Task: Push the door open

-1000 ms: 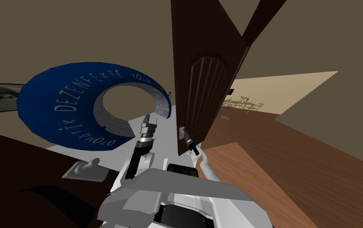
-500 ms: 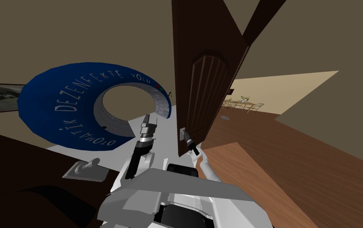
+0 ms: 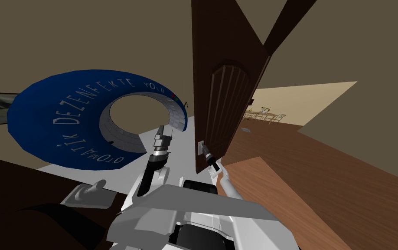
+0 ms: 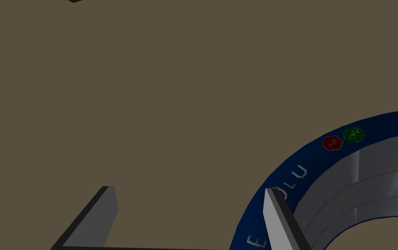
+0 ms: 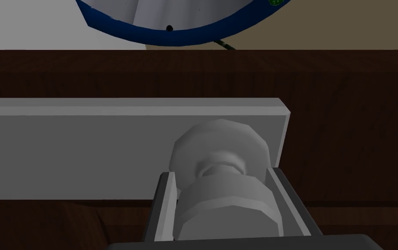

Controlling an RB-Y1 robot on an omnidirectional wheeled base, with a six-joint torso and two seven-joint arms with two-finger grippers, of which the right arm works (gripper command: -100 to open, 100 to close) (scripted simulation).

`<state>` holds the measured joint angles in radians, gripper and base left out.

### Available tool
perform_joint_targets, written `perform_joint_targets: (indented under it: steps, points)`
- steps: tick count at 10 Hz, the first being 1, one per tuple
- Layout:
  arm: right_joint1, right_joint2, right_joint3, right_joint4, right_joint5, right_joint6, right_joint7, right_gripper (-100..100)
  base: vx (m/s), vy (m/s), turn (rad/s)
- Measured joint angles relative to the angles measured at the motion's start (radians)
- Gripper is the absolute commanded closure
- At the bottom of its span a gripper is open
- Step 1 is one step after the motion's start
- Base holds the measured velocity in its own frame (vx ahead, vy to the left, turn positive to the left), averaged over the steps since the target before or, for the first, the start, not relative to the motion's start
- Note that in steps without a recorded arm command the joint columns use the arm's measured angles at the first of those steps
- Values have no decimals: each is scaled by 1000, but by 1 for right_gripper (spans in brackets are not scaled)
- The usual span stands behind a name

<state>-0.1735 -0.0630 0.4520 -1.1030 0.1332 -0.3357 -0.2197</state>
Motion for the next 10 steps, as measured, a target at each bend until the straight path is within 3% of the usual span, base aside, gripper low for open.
perform_joint_targets:
  steps: [4, 7, 8, 10]
  points:
    - [-4, 5, -32, 4, -1, 5, 22, 100, 162, 155, -78]
    - [-15, -4, -73, 5, -7, 7, 31, 100, 167, 165, -161]
    - [-19, -5, -92, 15, -9, 5, 37, -100, -26, 38, -164]
    - [-4, -4, -68, 4, -2, 9, 44, -100, -162, -113, -30]
